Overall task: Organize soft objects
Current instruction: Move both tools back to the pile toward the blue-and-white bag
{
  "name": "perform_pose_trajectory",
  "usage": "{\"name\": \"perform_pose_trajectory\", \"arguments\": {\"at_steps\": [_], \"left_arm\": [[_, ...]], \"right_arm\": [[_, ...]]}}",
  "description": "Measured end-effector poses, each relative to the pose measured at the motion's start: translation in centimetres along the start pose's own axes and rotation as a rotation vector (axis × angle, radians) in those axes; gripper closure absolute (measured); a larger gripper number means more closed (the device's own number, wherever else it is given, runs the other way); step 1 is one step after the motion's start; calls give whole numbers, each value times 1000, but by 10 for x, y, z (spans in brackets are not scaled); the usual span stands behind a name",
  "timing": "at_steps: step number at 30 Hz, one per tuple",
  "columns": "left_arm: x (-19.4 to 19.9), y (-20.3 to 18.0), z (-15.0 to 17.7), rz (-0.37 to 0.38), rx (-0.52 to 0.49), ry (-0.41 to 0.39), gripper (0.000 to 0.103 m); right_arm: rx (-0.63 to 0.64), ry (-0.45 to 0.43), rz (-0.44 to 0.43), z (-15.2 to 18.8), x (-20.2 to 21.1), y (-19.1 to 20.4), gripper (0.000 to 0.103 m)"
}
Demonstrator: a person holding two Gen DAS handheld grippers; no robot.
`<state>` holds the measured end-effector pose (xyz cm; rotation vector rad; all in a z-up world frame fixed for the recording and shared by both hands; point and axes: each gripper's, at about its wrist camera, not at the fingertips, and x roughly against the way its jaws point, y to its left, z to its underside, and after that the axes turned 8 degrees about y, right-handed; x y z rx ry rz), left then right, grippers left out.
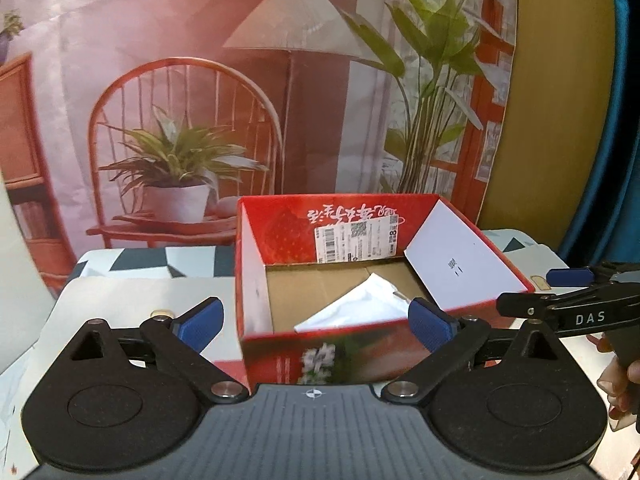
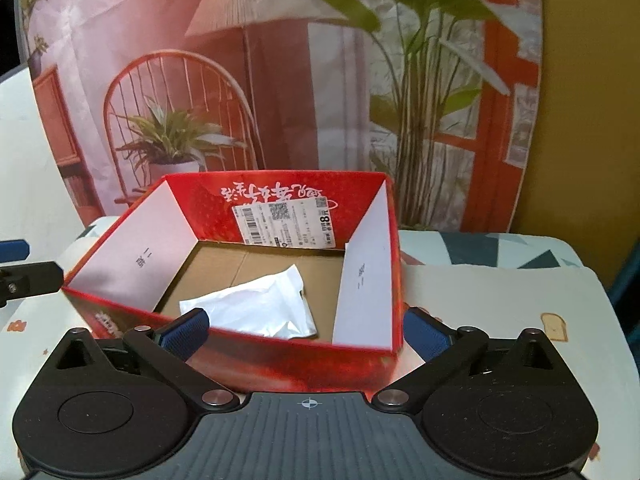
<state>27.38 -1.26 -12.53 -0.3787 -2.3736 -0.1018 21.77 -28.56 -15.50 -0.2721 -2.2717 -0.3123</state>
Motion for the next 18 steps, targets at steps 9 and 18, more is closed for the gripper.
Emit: {"name": "perform_pose_trajectory", "arguments": {"at_steps": [9, 18], "left_arm": [[35, -3, 46, -31, 12, -25, 3], [56, -8, 84, -19, 35, -29, 3]], "right_arm": [[-26, -49, -20, 44, 33, -1, 0], [-33, -89, -30, 85, 57, 2, 1]]}}
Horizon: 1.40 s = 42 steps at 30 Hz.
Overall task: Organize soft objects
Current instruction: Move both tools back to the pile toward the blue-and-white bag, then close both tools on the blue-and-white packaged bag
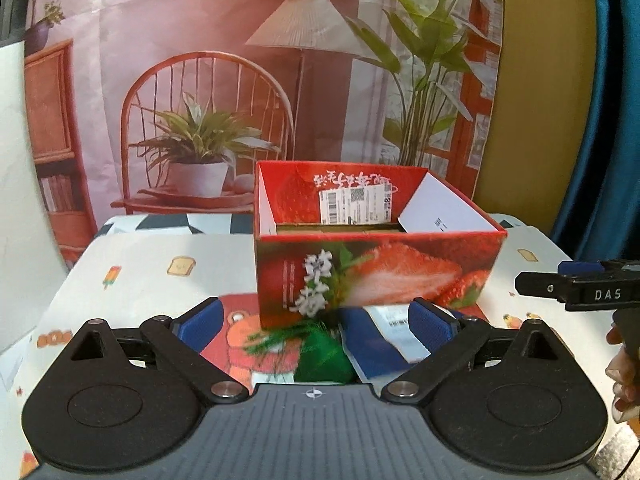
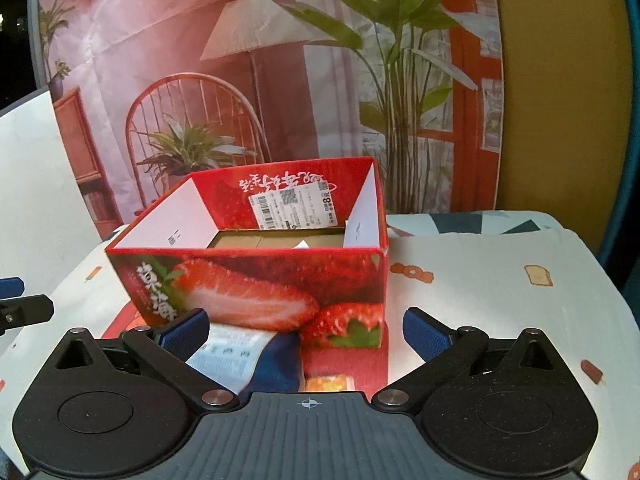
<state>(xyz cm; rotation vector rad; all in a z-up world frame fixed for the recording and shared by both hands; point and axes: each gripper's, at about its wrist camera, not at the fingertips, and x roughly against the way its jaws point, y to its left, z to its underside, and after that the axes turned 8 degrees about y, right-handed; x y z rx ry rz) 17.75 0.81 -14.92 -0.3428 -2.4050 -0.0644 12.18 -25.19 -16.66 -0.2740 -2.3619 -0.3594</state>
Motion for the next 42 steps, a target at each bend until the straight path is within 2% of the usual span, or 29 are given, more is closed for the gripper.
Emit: {"name": "perform_pose_trajectory", "arguments": {"at_steps": [14, 20, 23, 25, 31, 34, 36, 42], "left_arm": [[22, -2, 55, 34, 23, 37, 4], [20, -2, 65, 59, 28, 56, 7], [15, -1, 61, 69, 39, 61, 8], [10, 1, 55, 74, 53, 64, 13], [-20, 5, 26, 90, 88, 95, 24], [-38, 2, 10, 96, 70, 118, 30], [-49, -3, -1, 114, 53, 137, 30], [-83, -12, -19, 160, 39, 203, 30]], "right_arm": [[62, -36, -6, 61, 32, 15, 2], [70, -20, -21, 78, 35, 18, 5], [75, -9, -20, 81, 32, 21, 6], [73, -6, -26, 77, 29, 21, 8], [83, 0, -36, 50, 8, 21, 10], [68, 36, -53, 34, -14, 20, 12], [48, 62, -65, 25, -31, 18, 18], [26, 194, -126, 11, -73, 11, 22]]}}
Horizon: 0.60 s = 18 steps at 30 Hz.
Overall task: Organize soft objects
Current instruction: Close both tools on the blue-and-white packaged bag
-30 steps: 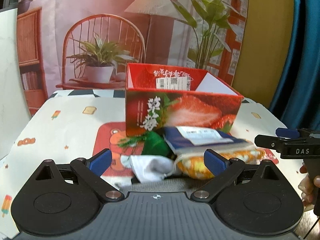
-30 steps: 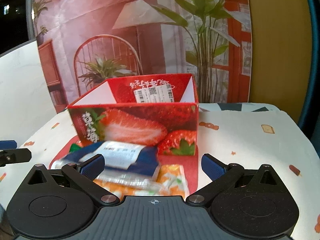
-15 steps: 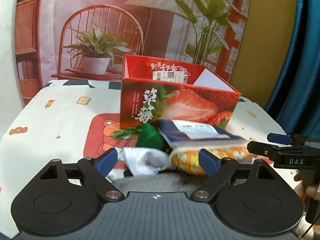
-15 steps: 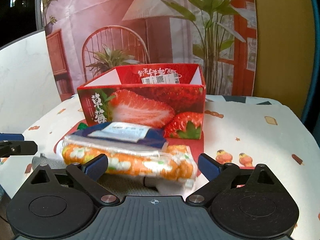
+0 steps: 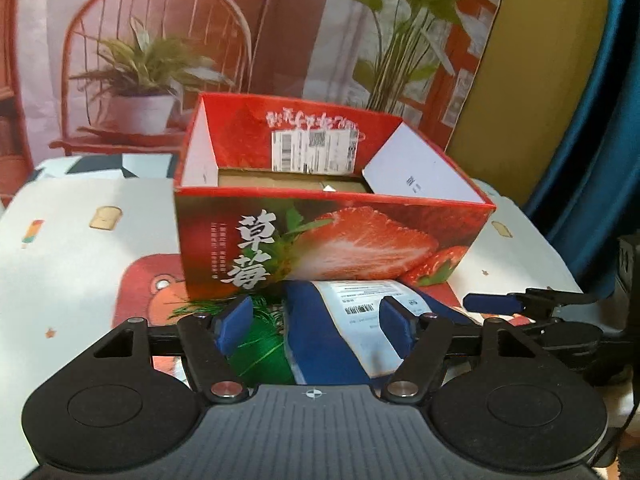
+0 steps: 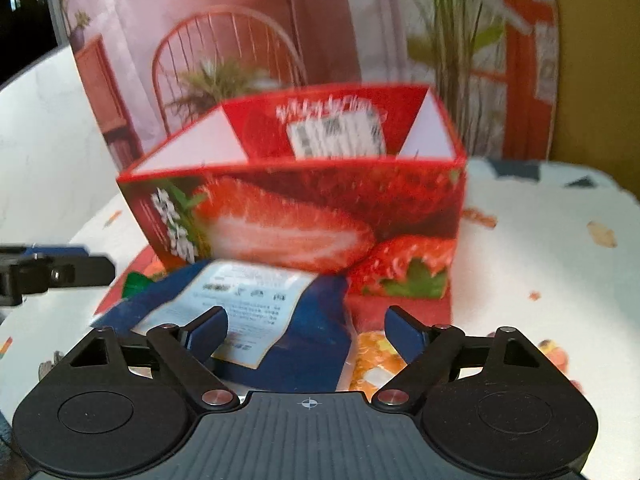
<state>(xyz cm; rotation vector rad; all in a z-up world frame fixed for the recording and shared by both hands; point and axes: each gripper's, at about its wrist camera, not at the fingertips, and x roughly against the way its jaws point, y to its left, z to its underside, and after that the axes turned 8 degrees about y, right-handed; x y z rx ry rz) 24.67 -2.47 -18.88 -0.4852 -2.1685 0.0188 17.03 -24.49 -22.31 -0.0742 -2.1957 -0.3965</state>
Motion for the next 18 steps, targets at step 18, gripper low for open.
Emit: {"name": "perform_pose_trajectory", "arguments": {"at_steps": [18], "left_arm": [[-44, 4, -12, 47, -34, 79, 42]], "right_arm": [[-1, 109, -106, -3, -28, -11, 42]]}}
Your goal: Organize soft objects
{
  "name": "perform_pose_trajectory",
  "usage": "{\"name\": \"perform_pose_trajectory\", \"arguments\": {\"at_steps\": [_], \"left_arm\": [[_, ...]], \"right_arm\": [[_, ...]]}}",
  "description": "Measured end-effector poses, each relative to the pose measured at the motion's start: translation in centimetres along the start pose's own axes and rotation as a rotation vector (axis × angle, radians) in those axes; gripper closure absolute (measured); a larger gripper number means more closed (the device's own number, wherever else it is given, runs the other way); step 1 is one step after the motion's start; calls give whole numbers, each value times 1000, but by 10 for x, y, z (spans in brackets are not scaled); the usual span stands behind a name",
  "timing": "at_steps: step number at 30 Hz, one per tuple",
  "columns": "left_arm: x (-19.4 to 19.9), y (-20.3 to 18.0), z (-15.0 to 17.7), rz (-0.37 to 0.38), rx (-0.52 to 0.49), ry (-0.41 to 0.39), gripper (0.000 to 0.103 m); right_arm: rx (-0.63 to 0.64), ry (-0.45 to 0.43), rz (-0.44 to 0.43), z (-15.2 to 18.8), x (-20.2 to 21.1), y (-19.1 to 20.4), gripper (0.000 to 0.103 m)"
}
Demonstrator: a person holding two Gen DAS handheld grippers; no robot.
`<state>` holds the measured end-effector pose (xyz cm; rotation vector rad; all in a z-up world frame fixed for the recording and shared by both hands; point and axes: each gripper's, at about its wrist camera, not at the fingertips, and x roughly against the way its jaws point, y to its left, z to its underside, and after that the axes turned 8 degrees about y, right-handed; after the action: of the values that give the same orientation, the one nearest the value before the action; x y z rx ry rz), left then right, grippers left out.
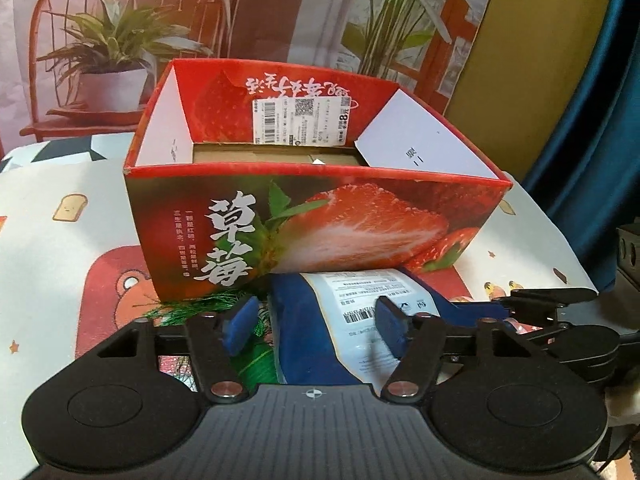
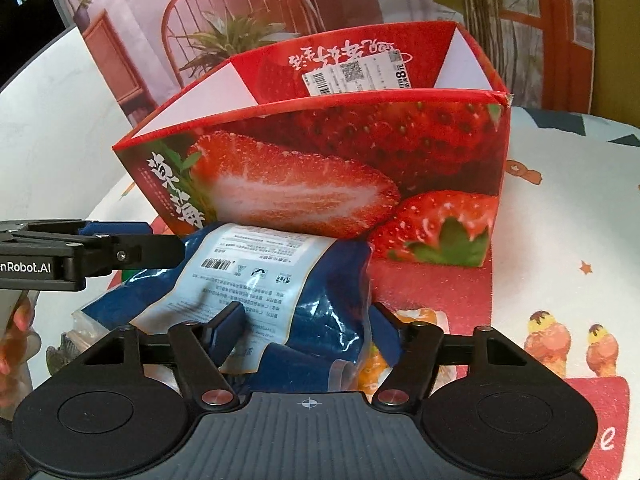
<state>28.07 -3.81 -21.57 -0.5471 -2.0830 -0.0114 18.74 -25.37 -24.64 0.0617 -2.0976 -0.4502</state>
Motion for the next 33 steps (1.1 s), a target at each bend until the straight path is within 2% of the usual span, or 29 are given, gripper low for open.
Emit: {"name": "perform_pose_trajectory", "arguments": {"at_steps": [7, 11, 21, 26, 33], "left_arm": [[-6, 0, 1, 24, -11, 14, 46], [-5, 12, -3, 27, 35, 16, 46], [-3, 37, -9, 100, 136, 34, 46], [-14, 29, -9, 118, 94, 76, 43], [-31, 11, -10, 76, 3, 133, 43]], "right_arm": [[-5, 1, -14, 0, 0, -2, 46], [-4, 2, -13, -1, -1, -1, 46], [-6, -4, -22, 1, -1, -3, 46], [-3, -3, -22, 1, 0, -4, 47], [3, 1, -22, 0, -2, -4, 47]]}}
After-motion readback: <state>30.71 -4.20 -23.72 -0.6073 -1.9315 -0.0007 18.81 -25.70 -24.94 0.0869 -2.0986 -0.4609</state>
